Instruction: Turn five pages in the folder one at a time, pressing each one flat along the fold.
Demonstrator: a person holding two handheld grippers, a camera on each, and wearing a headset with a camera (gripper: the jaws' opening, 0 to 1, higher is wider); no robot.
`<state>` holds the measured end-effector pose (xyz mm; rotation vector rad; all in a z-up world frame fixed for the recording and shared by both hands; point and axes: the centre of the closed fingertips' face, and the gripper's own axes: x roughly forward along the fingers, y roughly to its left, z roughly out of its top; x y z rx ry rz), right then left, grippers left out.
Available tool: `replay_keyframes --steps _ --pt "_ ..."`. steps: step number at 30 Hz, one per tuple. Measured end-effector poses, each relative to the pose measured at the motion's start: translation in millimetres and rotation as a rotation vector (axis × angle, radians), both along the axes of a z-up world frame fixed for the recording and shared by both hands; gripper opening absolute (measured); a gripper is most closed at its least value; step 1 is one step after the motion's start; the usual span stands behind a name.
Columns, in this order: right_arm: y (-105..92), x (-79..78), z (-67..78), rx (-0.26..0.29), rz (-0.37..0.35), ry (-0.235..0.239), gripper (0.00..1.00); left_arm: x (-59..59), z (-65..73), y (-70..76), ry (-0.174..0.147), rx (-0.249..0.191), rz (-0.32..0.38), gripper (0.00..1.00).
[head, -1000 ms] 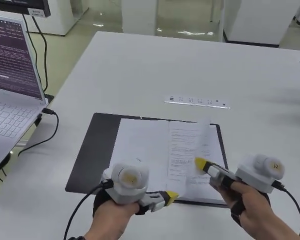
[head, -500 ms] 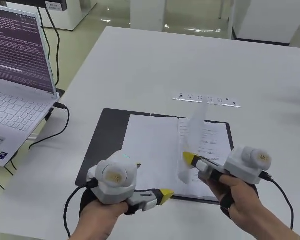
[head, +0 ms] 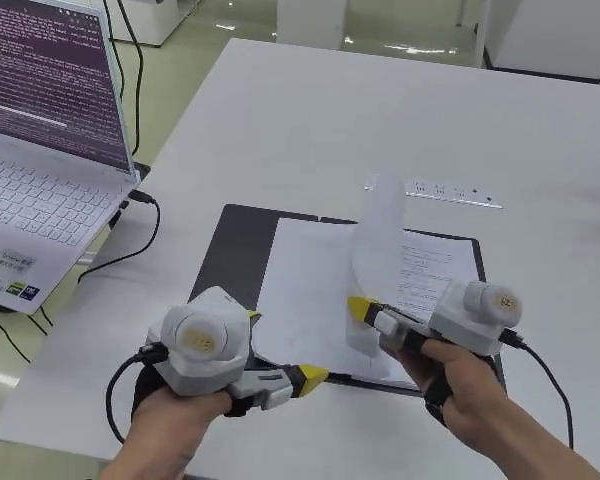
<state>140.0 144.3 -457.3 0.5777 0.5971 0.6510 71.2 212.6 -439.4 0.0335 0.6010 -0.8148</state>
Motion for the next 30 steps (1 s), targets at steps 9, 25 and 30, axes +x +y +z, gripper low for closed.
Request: replay_keyframes --steps 9,25,30 --pt "33.7 -3.5 -6.7 0.003 0.056 0.016 0.0 -2.2 -4.5 24.2 0.013 -0.001 0.027 0.71" --pt "71.0 -3.8 -25.5 0.017 0.094 0.066 0.0 -8.5 -9.3 53.7 0.033 0.0 0.072 0.72" --pt "77.1 -0.3 -35.8 0.012 0.093 0.09 0.0 -8.3 -12.4 62.8 0.047 0.004 0.093 0.72"
